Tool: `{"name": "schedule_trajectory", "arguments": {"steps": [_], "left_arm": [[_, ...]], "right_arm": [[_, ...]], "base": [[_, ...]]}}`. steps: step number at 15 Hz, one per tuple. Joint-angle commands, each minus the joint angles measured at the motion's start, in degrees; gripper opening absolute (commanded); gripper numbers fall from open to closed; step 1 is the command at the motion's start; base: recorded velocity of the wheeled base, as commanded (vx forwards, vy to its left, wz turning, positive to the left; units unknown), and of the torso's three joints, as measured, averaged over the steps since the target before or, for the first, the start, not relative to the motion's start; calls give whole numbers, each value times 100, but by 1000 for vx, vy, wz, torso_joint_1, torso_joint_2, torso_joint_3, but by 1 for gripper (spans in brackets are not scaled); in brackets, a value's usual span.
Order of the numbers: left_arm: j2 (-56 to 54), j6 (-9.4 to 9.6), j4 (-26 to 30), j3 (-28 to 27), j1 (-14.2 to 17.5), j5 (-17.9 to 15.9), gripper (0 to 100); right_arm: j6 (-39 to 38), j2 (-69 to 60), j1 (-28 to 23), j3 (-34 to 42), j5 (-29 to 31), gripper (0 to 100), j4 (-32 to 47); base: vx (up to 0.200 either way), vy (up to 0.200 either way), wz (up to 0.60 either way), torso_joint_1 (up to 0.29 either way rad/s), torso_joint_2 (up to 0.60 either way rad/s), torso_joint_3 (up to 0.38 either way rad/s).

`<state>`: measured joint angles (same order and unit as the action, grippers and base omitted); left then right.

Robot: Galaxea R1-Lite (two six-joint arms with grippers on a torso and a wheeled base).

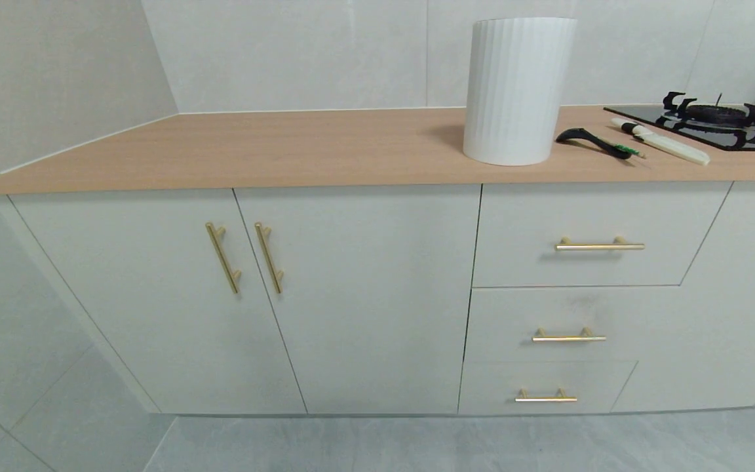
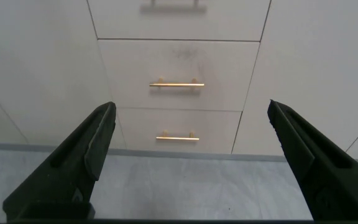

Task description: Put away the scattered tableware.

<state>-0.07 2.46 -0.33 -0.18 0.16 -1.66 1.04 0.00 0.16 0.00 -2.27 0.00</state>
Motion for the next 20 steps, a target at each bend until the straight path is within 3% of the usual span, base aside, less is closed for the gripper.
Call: {"name": "schedule_trajectory", "arguments": {"steps": [1,5,6,7,9,15,20], "left_arm": [[7,-18,-11,1,2,8,100],[7,-44,-2,1,2,8,100],[7,-53,-11,1,2,8,100],[7,-44,-11,1,2,8,100],[7,-44,-11,1,2,8,100],[7,-53,-11,1,2,8,100],[7,-53,-11,1,2,8,100]], "right_arm": [[28,9,2,0,-2,100,0],[55,220,2,-97,-19,100,-9],[19,571,11,-519,-55,100,-9],[-86,1336,46,-1362,-125,100,26],[-86,2988,54,-2021,-204,100,26],[-68,7022,494,-3401,-195,100,-18],[-60,9923,485,-4140,-186,100,-1529]], "base": [[0,0,0,0,0,0],[0,0,0,0,0,0],[0,0,0,0,0,0],[0,0,0,0,0,0],[0,0,0,0,0,0],[0,0,0,0,0,0],[0,0,0,0,0,0]]}}
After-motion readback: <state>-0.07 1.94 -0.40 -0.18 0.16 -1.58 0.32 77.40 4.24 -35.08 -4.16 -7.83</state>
